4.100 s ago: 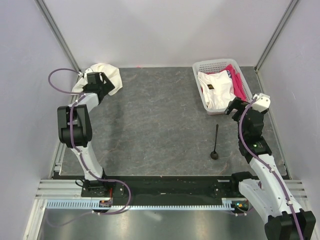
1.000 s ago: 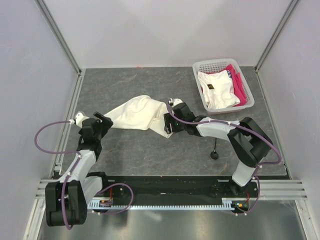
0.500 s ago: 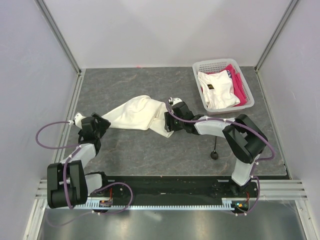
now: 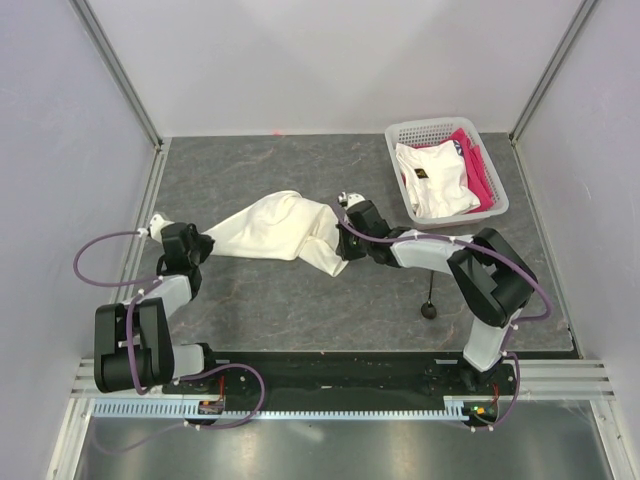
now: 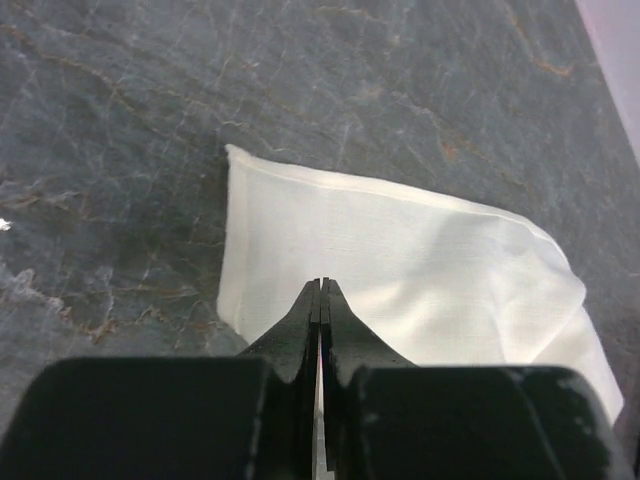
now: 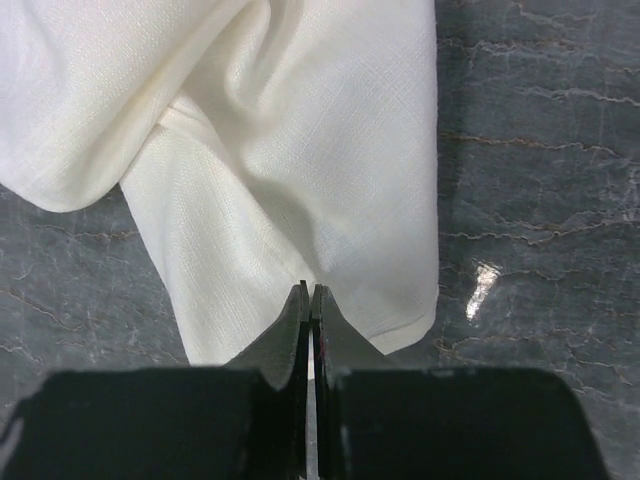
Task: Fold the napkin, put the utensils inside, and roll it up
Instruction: Flatten the napkin out
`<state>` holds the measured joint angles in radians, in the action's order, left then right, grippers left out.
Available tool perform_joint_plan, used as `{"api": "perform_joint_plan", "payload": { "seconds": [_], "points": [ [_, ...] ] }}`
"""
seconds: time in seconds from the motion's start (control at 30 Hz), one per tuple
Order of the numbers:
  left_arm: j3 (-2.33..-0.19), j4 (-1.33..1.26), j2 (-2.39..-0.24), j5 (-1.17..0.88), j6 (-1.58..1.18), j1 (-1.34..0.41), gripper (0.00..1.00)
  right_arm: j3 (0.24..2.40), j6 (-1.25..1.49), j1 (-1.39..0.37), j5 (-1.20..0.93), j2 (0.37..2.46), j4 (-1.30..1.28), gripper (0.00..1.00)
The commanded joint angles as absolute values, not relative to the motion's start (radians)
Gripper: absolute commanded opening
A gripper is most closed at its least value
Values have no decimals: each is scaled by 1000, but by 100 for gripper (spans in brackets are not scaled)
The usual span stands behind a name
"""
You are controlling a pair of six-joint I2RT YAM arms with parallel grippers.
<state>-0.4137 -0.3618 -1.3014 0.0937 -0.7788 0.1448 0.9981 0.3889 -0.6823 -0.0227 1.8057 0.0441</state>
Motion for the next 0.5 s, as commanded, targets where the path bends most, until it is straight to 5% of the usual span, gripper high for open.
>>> {"api": "perform_joint_plan", "payload": {
  "seconds": [0.0, 0.27, 0.37, 0.4, 0.47],
  "points": [
    [-459, -472, -1289, 69, -773, 149, 2, 1025, 374, -667, -35, 1714, 51, 0],
    [-483, -393, -1200, 113, -752, 149, 2, 1014, 337, -664, 23, 1524, -23, 0],
    [-460, -334, -1213, 167, -785, 152, 37, 1012, 331, -663, 46, 1480, -46, 0],
    [-440, -336, -1218, 166, -791, 153, 55, 1014, 328, -663, 55, 1471, -52, 0],
    [-427, -341, -1230, 164, -804, 155, 69, 1012, 325, -663, 60, 1460, -66, 0]
  ]
}}
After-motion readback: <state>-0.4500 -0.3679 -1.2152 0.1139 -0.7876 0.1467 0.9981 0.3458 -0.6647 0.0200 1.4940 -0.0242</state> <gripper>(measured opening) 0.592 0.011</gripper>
